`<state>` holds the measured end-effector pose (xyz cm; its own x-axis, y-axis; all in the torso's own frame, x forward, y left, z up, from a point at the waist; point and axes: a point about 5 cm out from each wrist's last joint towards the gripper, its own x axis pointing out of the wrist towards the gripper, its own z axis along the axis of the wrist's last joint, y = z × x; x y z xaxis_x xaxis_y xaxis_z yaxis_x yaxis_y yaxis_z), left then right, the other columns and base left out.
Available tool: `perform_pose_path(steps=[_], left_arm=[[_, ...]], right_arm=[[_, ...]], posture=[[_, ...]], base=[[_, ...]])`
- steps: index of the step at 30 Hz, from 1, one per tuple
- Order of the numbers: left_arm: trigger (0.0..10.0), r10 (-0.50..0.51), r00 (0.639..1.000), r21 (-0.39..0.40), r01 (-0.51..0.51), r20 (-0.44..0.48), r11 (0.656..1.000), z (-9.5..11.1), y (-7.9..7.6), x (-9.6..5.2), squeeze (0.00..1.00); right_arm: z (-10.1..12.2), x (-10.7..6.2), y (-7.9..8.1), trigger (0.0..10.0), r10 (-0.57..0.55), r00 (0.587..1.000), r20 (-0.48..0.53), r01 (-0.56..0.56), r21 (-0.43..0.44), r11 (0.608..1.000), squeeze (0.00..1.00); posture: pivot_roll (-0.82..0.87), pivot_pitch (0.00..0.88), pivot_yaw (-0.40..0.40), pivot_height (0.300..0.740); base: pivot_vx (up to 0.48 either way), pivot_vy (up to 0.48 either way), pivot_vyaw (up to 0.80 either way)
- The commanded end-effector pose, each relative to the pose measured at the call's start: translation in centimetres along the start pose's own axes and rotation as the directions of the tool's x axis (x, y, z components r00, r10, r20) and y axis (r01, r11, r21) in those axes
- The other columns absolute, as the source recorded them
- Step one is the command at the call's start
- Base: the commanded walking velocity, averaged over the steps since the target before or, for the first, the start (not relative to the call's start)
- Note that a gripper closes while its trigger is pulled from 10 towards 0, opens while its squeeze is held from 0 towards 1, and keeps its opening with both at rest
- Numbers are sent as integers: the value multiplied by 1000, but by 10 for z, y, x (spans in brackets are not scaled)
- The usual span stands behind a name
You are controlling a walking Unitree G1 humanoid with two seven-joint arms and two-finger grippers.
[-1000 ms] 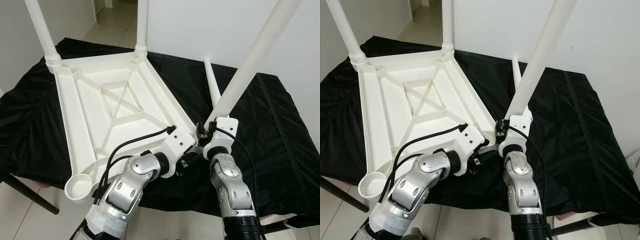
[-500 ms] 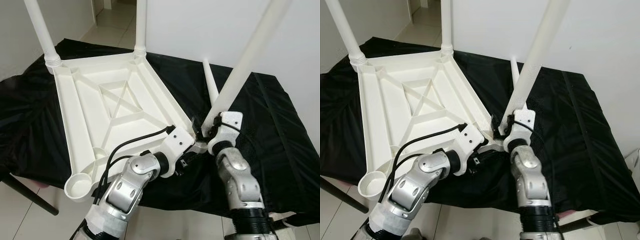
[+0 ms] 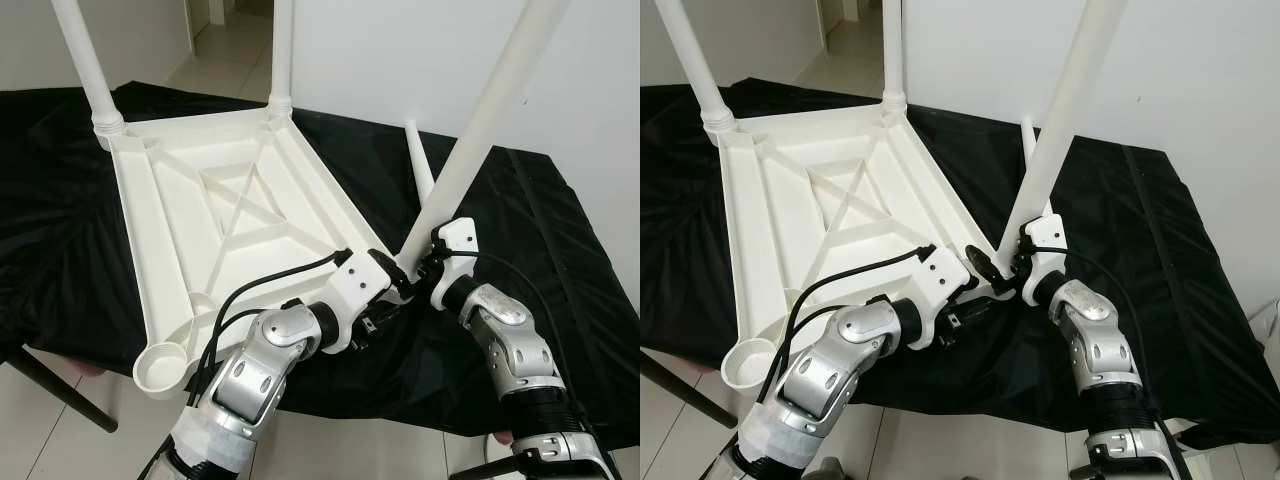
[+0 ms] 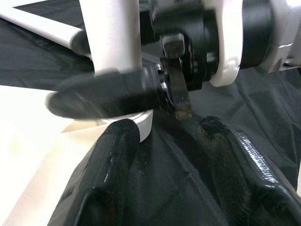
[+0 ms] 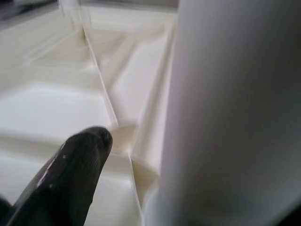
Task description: Building children table
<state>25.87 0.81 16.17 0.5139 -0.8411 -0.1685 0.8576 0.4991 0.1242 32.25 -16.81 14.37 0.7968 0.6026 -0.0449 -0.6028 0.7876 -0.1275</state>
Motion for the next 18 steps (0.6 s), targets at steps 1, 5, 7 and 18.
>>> perform_pose_path(steps=[1, 5, 7, 18], left_arm=[[10000, 27, 1000, -4, -27, -1, 1000, 1, 2, 0, 0], [10000, 32, 999, -7, -32, -3, 999, 2, 3, -2, 0], [10000, 33, 999, -7, -33, -3, 999, 2, 3, -2, 0], [10000, 43, 999, -11, -43, 0, 999, 3, 5, -1, 0]], right_arm=[[-9, 2, -1, 10000, 39, 998, -52, -40, -23, 999, 0], [-15, 3, -7, 0, 59, 996, -73, -59, -5, 998, 0], [-16, 4, -9, 0, 58, 995, -79, -59, -4, 998, 0], [-18, 1, -14, 0, 57, 997, -48, -57, 12, 998, 0]], posture=[[142, 21, -89, 740], [145, 34, -83, 740], [146, 38, -81, 740], [134, 42, -80, 740]], base=[[0, 0, 0], [0, 0, 0], [0, 0, 0], [0, 0, 0]])
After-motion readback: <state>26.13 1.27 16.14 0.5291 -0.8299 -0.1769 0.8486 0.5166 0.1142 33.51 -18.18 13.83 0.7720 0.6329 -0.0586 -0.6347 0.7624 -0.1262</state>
